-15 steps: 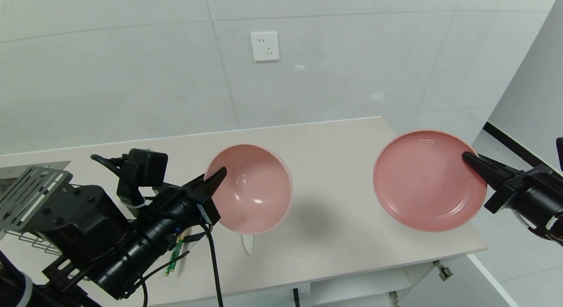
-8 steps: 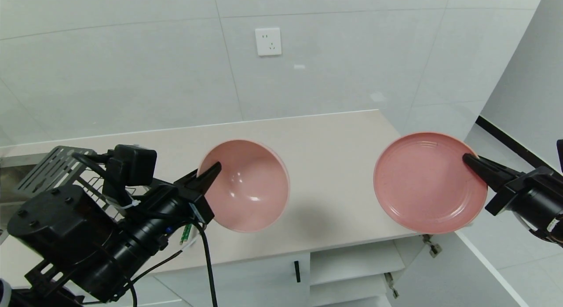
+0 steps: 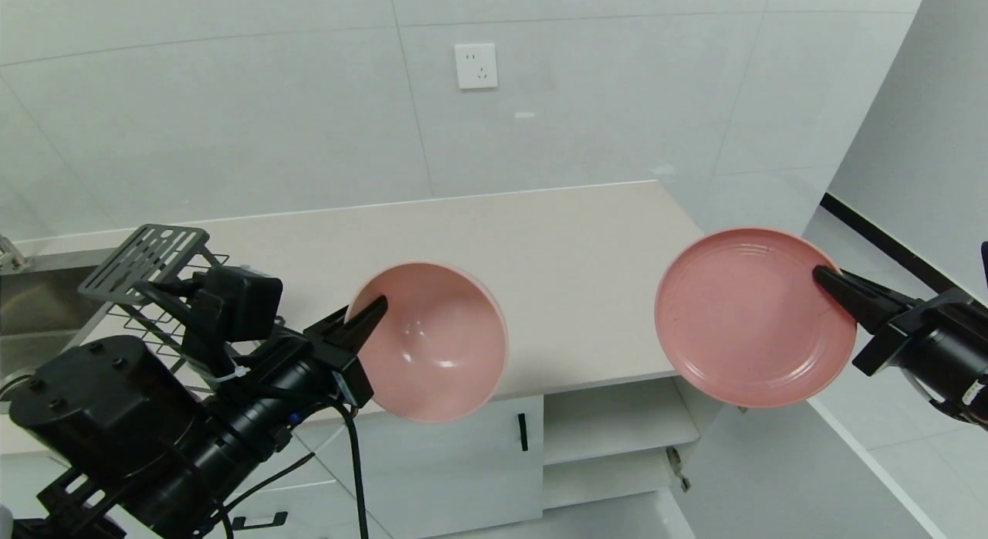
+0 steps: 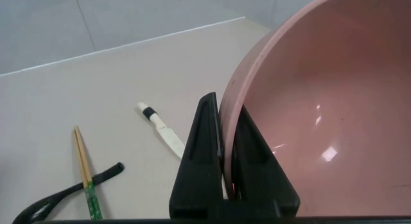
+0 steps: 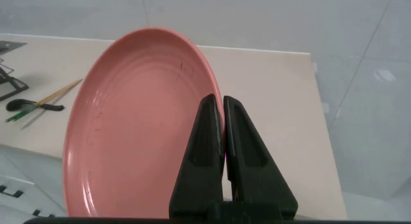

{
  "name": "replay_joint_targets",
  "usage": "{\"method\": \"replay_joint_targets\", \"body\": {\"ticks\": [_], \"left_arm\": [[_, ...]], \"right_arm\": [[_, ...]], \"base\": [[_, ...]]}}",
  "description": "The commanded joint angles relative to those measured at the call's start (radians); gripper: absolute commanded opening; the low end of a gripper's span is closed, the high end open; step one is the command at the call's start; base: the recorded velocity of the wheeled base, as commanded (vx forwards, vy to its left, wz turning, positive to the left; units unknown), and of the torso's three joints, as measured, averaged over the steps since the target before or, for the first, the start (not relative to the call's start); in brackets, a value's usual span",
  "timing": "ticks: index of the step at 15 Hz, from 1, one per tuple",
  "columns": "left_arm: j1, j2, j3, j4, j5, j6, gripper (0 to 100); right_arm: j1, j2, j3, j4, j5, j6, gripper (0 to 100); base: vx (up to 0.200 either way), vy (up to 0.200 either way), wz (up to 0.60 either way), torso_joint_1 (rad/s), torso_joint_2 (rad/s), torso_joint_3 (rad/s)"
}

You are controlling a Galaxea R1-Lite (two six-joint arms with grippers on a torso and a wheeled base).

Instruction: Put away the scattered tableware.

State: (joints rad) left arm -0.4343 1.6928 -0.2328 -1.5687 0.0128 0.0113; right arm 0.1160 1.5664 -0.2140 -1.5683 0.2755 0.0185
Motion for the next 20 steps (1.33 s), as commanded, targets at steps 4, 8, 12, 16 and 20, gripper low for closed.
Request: {"method": "replay_joint_targets", "body": {"ticks": [4, 8, 12, 16, 20], "left_arm": [[0.000, 0.008, 0.003, -0.002, 0.001, 0.001, 0], [0.000, 0.004, 0.012, -0.002, 0.000, 0.003, 0], [-0.001, 0.001, 0.013, -0.002, 0.001, 0.003, 0], [-0.069, -0.013, 0.043, -0.002, 0.001, 0.003, 0], [-0.070, -0.007, 0.035, -0.002, 0.001, 0.003, 0]], "right_arm": [[0.001, -0.002, 0.001, -0.003, 0.001, 0.000, 0], [0.001, -0.003, 0.001, -0.003, 0.001, -0.003, 0], [0.002, -0.011, 0.001, -0.003, 0.001, -0.005, 0], [0.004, -0.011, 0.002, -0.003, 0.001, -0.005, 0], [0.004, -0.009, 0.002, -0.003, 0.001, -0.015, 0]], "base": [[0.000, 0.000, -0.15, 0.007, 0.00, 0.001], [0.000, 0.000, 0.00, -0.062, 0.11, 0.063], [0.000, 0.000, 0.00, -0.063, 0.14, 0.065], [0.000, 0.000, 0.00, -0.090, 0.17, 0.090], [0.000, 0.000, 0.00, -0.107, 0.23, 0.107]]}}
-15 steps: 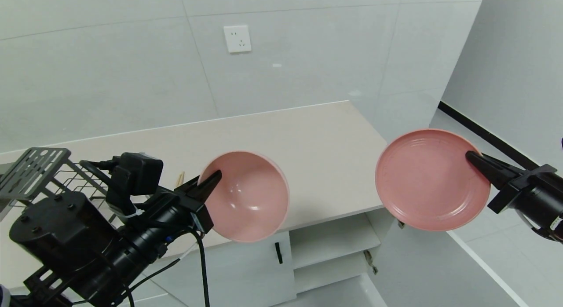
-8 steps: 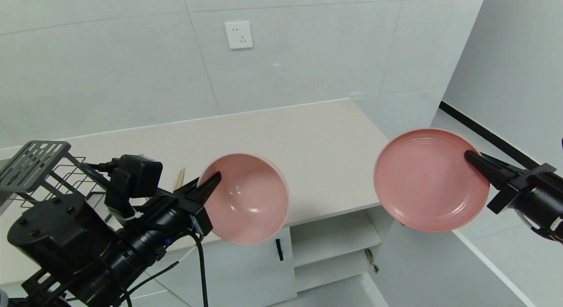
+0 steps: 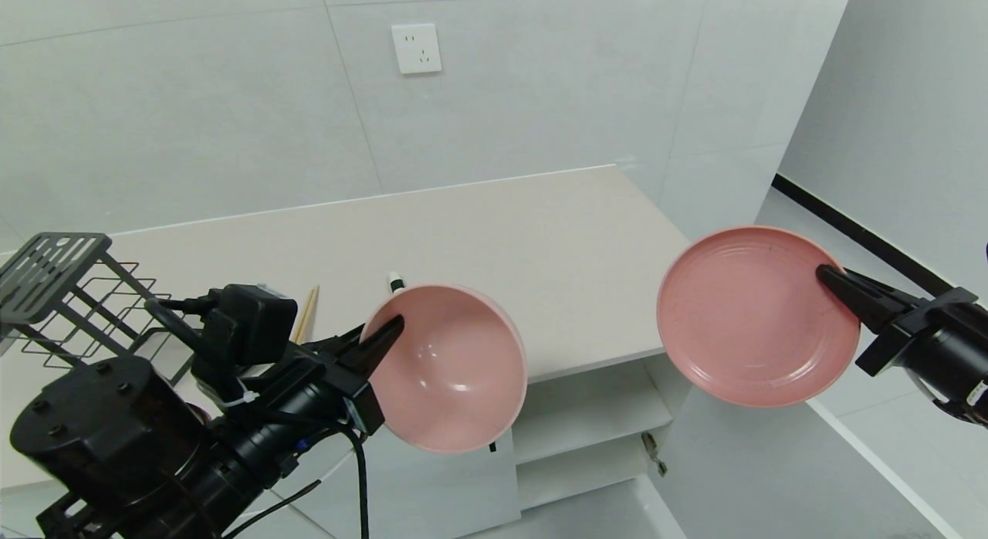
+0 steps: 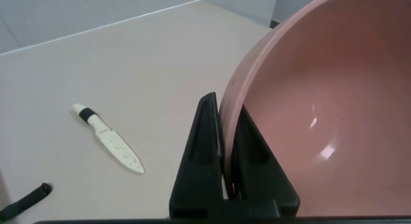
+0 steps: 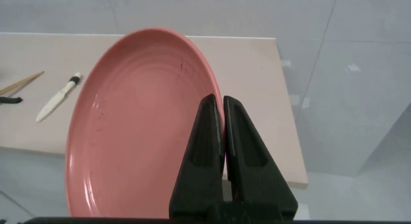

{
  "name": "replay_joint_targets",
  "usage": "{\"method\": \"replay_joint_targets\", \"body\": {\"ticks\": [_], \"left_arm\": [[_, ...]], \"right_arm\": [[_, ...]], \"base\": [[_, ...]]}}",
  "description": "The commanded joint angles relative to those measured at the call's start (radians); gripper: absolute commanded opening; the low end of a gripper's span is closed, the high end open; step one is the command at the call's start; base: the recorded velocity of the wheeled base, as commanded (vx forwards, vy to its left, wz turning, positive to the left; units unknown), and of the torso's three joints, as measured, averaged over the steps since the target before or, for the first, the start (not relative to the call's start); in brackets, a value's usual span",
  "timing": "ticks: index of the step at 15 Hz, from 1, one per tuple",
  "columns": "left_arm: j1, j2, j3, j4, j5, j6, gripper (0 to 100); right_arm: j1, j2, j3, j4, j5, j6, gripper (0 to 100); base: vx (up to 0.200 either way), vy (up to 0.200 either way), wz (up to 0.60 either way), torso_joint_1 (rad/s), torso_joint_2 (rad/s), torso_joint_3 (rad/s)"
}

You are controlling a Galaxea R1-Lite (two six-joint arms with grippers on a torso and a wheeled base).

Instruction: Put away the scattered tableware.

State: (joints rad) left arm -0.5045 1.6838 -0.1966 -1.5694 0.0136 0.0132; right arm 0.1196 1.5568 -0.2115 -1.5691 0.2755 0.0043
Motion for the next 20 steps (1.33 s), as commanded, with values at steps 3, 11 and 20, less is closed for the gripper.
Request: {"method": "replay_joint_targets", "body": {"ticks": [3, 11, 20], "left_arm": [[-0.002, -0.004, 0.005, -0.001, 0.000, -0.001, 0], [-0.002, 0.000, 0.008, -0.001, 0.000, -0.001, 0], [-0.002, 0.000, 0.011, -0.001, 0.000, -0.001, 0]], "right_arm": [[0.000, 0.002, 0.001, -0.002, 0.001, -0.030, 0], [0.000, 0.006, 0.001, -0.002, 0.001, -0.033, 0], [0.000, 0.009, 0.001, -0.002, 0.001, -0.033, 0]], "base": [[0.000, 0.000, 0.00, -0.113, 0.24, 0.118], [0.000, 0.000, 0.00, -0.142, 0.29, 0.143], [0.000, 0.000, 0.00, -0.230, 0.45, 0.219]]}}
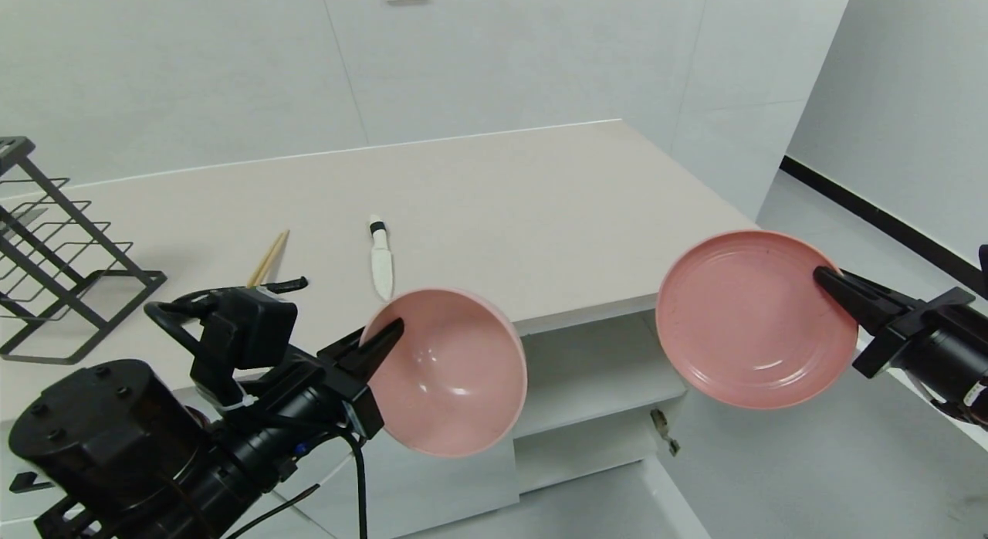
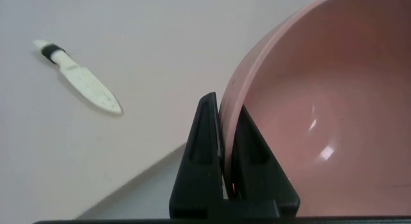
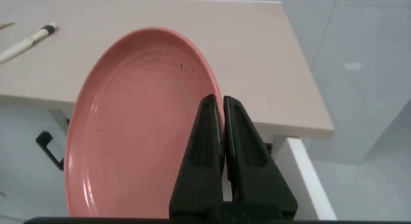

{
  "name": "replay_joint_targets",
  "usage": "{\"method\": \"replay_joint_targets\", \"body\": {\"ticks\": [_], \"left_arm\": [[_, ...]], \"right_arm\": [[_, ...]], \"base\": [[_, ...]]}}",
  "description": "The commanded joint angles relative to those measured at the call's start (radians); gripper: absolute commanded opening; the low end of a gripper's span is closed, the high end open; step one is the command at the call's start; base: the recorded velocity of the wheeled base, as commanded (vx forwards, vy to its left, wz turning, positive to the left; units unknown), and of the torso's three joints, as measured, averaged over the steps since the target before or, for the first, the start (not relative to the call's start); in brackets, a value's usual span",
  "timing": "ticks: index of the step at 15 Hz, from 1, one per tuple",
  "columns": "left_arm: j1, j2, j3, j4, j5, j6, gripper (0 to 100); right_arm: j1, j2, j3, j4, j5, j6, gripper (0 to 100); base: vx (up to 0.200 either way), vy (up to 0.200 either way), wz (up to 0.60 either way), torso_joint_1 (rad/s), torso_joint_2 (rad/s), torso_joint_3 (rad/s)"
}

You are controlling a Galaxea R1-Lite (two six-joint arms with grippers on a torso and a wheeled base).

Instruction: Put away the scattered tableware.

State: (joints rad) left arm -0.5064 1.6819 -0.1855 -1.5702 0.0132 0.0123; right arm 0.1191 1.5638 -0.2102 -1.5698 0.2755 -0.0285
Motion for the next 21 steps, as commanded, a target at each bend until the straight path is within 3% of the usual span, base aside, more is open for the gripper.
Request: {"method": "replay_joint_targets", "body": {"ticks": [1, 18, 21], "left_arm": [[0.000, 0.002, 0.001, -0.001, 0.001, 0.000, 0], [-0.023, 0.022, 0.040, -0.001, -0.001, 0.001, 0], [-0.031, 0.035, 0.049, -0.001, -0.001, 0.009, 0]], "right_arm": [[0.001, 0.002, 0.000, -0.001, 0.001, -0.001, 0], [0.002, 0.025, 0.012, -0.001, 0.001, -0.001, 0], [0.047, 0.078, 0.023, -0.001, 0.001, -0.001, 0]], "base": [[0.000, 0.000, 0.00, -0.261, 0.52, 0.251], [0.000, 0.000, 0.00, -0.255, 0.44, 0.190], [0.000, 0.000, 0.00, -0.133, 0.28, 0.124]]}}
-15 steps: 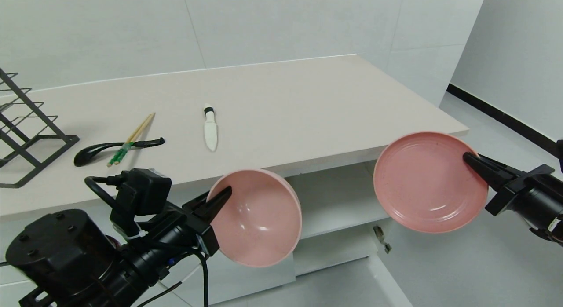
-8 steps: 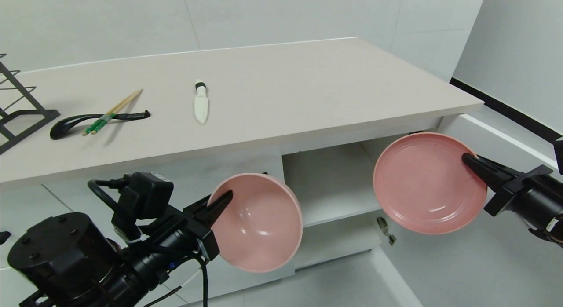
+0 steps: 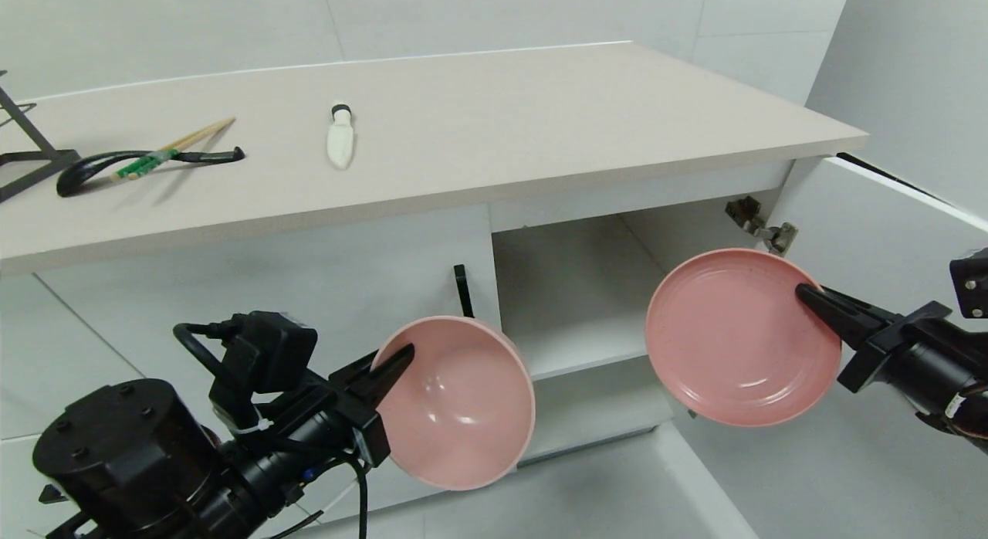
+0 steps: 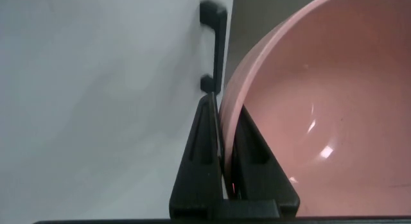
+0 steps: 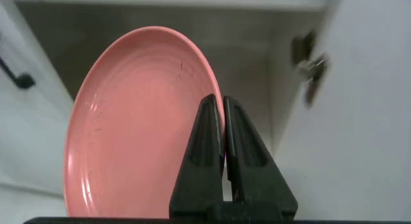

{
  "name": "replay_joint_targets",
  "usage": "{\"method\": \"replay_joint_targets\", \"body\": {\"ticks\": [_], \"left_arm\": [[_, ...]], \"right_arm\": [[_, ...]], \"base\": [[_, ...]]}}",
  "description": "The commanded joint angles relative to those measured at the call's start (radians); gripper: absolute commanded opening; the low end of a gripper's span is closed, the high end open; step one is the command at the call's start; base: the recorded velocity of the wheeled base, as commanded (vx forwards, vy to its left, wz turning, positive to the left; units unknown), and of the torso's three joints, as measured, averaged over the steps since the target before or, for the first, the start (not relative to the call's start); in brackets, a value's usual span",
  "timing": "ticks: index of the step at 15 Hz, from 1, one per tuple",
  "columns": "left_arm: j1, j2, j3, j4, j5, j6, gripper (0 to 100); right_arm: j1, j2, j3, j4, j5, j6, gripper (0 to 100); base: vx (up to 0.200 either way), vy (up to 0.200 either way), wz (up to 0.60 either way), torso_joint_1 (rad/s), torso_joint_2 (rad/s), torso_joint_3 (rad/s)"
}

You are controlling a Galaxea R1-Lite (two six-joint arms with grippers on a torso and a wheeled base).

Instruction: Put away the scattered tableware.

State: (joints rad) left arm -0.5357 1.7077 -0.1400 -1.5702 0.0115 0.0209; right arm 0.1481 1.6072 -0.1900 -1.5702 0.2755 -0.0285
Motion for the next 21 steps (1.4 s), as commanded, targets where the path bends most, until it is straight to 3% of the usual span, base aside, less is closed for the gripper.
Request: {"method": "replay_joint_targets", "body": {"ticks": [1, 3, 4, 7, 10, 11, 12, 18, 21], "left_arm": [[-0.006, 0.010, 0.023, -0.001, 0.001, 0.016, 0], [-0.027, 0.010, 0.051, -0.001, 0.001, 0.053, 0], [-0.029, 0.009, 0.053, -0.001, 0.001, 0.053, 0], [-0.032, 0.007, 0.060, -0.001, 0.001, 0.056, 0], [-0.032, 0.010, 0.099, -0.001, 0.001, 0.065, 0], [-0.032, 0.010, 0.120, -0.001, 0.001, 0.096, 0], [-0.032, 0.009, 0.120, -0.001, 0.001, 0.103, 0], [-0.029, 0.001, 0.122, -0.001, 0.001, 0.103, 0], [-0.029, 0.001, 0.111, -0.001, 0.001, 0.103, 0]], "right_arm": [[0.024, 0.080, -0.011, -0.001, 0.001, -0.004, 0], [0.030, 0.166, -0.045, -0.001, 0.001, -0.033, 0], [0.030, 0.171, -0.046, -0.001, 0.001, -0.034, 0], [0.139, 0.263, -0.109, -0.001, 0.001, -0.036, 0], [0.159, 0.355, -0.180, -0.001, 0.001, -0.036, 0], [0.160, 0.385, -0.187, -0.001, 0.001, -0.036, 0], [0.166, 0.398, -0.189, -0.001, 0.001, -0.034, 0], [0.205, 0.468, -0.223, -0.001, 0.002, -0.033, 0], [0.197, 0.546, -0.351, -0.001, -0.002, -0.018, 0]], "base": [[0.000, 0.000, 0.00, -0.032, 0.28, 0.041], [0.000, 0.000, 0.00, -0.005, 0.14, 0.036], [0.000, 0.000, 0.00, -0.002, 0.05, 0.036], [0.000, 0.000, 0.00, 0.000, 0.00, 0.000], [0.000, 0.000, 0.00, 0.000, 0.00, 0.000], [0.000, 0.000, 0.00, 0.000, 0.00, 0.000], [0.000, 0.000, 0.00, 0.000, 0.00, 0.000], [0.000, 0.000, 0.00, 0.000, 0.00, 0.000], [0.000, 0.000, 0.00, 0.000, 0.00, 0.000]]}}
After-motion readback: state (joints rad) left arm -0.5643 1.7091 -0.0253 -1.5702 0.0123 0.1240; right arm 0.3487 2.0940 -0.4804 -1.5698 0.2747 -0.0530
